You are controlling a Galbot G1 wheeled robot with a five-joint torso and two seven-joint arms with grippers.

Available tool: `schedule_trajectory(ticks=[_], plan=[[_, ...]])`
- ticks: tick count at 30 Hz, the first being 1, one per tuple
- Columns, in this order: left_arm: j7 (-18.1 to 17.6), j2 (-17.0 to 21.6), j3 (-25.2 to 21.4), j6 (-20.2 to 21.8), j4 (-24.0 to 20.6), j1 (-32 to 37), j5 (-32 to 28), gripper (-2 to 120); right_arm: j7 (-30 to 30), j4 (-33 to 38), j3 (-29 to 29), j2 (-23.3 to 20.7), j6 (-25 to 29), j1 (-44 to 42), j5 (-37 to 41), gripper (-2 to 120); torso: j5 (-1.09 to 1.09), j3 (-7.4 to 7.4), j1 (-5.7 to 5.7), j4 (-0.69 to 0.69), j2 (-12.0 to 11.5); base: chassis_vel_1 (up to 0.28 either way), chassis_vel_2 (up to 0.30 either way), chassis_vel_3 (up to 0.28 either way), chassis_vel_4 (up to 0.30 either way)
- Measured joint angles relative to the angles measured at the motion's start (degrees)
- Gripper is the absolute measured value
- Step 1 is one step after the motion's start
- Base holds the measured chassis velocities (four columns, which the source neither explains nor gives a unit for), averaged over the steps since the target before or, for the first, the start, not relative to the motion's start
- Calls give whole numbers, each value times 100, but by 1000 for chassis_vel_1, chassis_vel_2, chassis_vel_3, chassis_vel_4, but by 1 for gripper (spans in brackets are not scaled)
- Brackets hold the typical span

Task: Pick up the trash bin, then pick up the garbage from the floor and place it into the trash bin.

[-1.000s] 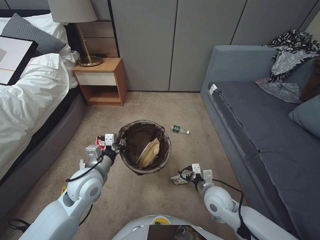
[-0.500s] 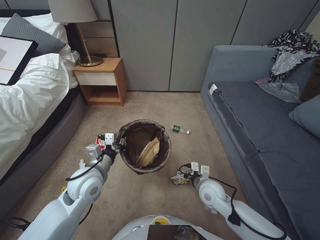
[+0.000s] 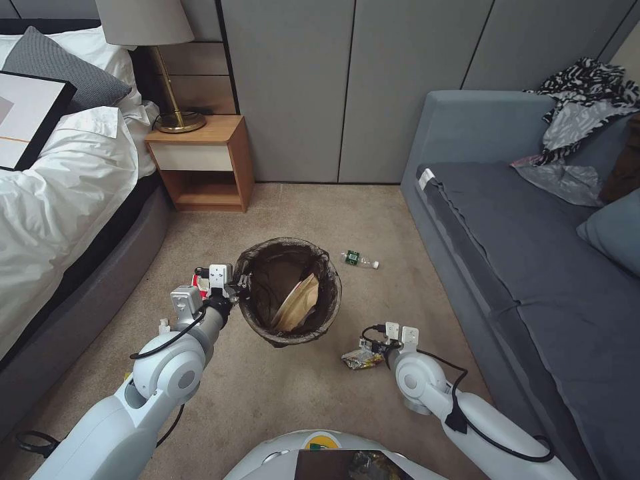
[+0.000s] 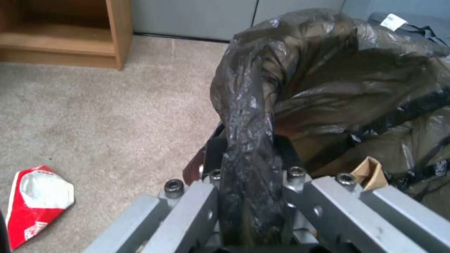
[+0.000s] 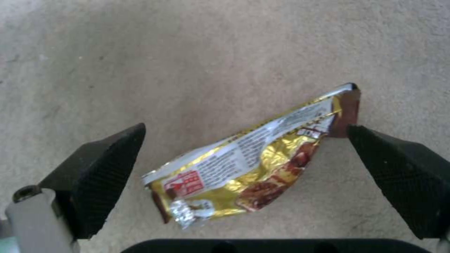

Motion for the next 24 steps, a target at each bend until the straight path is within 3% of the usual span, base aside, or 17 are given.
schedule_trajectory(ticks=[24], plan=[[3,17,26,-18,0,-30,-11,5,66,-851,113,583,-57,239,264,100,0,0,0,0,0,0,0,0,0]])
